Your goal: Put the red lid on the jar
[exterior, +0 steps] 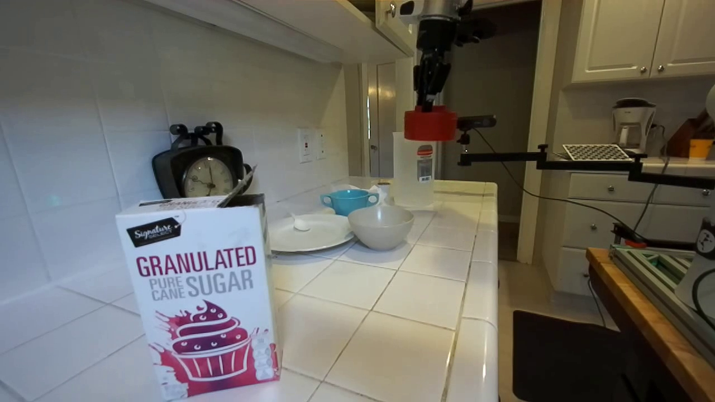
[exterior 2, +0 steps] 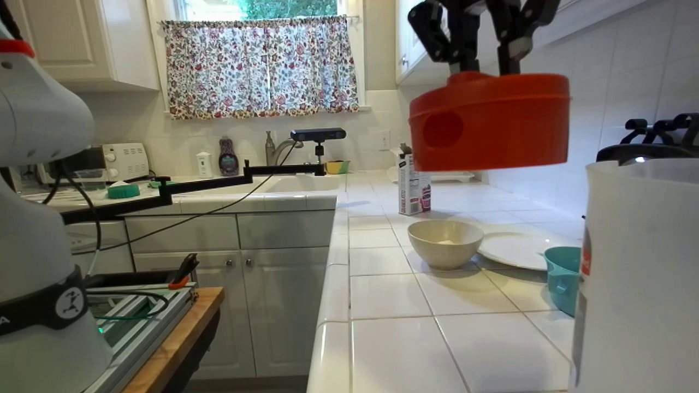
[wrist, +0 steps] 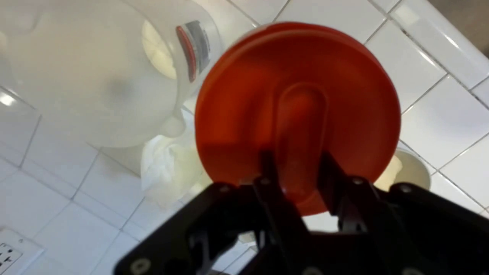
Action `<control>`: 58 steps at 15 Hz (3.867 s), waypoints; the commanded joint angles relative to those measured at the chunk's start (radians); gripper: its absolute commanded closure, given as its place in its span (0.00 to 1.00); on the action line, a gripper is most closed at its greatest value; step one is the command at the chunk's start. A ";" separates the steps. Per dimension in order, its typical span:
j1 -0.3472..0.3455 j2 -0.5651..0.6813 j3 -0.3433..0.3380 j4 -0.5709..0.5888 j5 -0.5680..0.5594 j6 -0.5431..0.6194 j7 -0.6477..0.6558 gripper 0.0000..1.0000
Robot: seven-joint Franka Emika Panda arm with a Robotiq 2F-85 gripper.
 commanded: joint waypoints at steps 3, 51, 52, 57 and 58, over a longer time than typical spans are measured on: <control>-0.001 0.062 -0.022 0.175 0.023 -0.106 0.021 0.92; -0.179 0.379 -0.068 0.508 0.131 -0.215 0.102 0.92; -0.180 0.377 -0.068 0.506 0.129 -0.217 0.103 0.92; -0.187 0.374 -0.071 0.501 0.127 -0.230 0.105 0.92; -0.187 0.374 -0.071 0.499 0.128 -0.228 0.104 0.92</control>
